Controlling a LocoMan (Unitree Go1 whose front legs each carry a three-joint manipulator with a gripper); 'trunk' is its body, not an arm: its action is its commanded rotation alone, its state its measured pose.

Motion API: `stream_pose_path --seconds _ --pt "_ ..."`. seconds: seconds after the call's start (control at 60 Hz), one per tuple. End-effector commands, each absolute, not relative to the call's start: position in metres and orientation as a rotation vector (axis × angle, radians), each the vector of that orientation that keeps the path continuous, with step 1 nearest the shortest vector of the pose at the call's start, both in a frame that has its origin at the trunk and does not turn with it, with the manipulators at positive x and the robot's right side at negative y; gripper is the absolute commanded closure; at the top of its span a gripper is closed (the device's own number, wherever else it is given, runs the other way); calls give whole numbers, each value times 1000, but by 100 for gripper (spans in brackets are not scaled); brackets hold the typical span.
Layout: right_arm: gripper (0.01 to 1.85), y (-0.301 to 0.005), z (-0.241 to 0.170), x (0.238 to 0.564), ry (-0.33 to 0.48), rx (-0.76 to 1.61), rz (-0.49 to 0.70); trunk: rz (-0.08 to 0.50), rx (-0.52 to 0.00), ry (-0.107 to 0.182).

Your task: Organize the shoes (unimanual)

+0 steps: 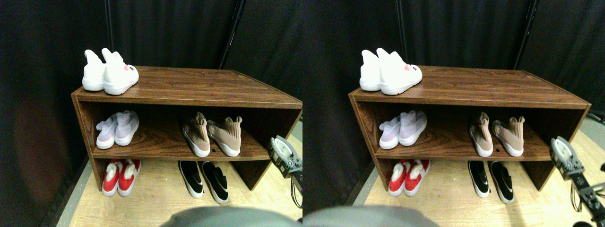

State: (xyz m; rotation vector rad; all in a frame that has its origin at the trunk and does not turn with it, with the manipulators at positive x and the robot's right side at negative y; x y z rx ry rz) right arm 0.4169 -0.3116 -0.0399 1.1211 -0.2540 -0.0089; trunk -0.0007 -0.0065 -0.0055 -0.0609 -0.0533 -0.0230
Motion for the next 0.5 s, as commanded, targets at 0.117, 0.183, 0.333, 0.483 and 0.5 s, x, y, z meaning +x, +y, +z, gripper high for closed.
stream_pose_path --seconds 0.117,0.183,0.333,0.483,0.5 --pt "180 -317 -42 447 -266 1061 -25 -15 -96 -56" --pt "180 -319 -49 460 -244 1128 -48 -11 -98 -54" --pt "180 -321 -64 481 -206 1199 -100 -7 -99 -54" --pt "180 -320 -77 498 -173 1204 -129 5 -108 -52" --pt "180 -320 -78 499 -176 1208 -138 5 -108 -52"
